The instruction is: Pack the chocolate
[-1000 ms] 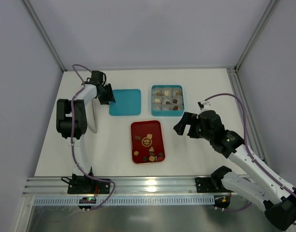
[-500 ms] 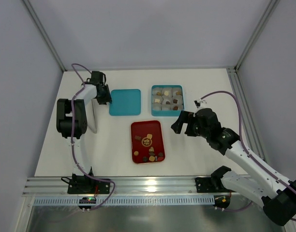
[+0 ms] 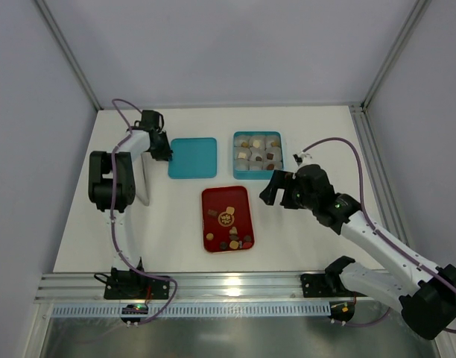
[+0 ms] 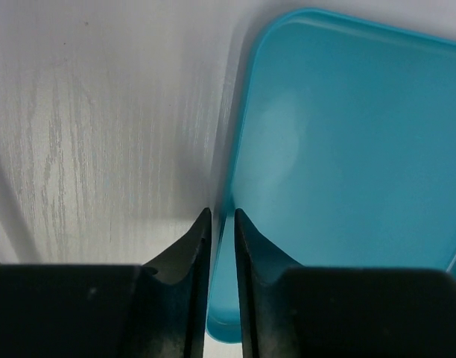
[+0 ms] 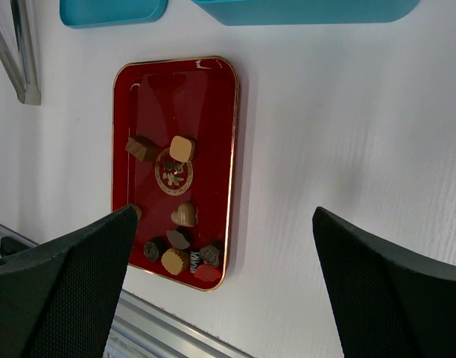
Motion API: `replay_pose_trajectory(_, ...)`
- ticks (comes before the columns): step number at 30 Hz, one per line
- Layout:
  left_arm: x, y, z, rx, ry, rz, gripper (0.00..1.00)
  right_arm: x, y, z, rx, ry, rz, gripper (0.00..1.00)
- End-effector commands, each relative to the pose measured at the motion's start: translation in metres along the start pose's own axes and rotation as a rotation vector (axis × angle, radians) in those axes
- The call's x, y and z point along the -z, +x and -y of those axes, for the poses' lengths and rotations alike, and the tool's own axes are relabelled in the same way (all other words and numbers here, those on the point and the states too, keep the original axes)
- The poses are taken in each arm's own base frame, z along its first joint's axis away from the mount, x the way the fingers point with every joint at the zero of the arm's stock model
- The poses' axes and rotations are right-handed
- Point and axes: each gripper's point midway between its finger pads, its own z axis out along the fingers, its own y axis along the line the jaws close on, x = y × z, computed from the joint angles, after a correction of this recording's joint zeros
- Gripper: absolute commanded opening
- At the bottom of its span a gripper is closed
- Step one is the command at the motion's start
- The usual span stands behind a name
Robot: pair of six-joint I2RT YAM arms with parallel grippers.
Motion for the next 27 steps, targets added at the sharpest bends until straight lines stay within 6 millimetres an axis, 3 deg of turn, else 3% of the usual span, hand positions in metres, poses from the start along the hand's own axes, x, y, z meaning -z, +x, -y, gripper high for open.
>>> replay_pose_trajectory(1, -0.012, 0.004, 0.003, 0.009, 0.025, -0.019, 0.16, 0.001, -0.021, -0.019, 0.015, -0.059, 0.056, 1.0)
replay_pose_trajectory(6, -0.012, 0.008, 0.007, 0.02, 0.06, -0.031, 0.0, -0.005, -0.021, -0.019, 0.017, -0.053, 0.042, 1.0)
replay_pose_trajectory(10, -0.005, 0.007, 0.012, 0.025, 0.106, -0.034, 0.0, -0.011, -0.023, -0.021, 0.024, -0.048, 0.033, 1.0)
replay_pose_trajectory(15, 0.029, -0.004, 0.015, 0.067, 0.181, 0.002, 0.0, -0.022, -0.025, -0.028, 0.037, -0.059, 0.001, 1.0)
replay_pose_trajectory(24, 0.073, 0.001, 0.028, 0.086, 0.268, 0.024, 0.0, -0.04, -0.039, -0.048, 0.064, -0.12, -0.004, 1.0)
replay_pose_trajectory(27, 0.081, -0.003, 0.017, 0.11, 0.268, 0.036, 0.0, -0.051, -0.039, -0.054, 0.069, -0.138, -0.026, 1.0)
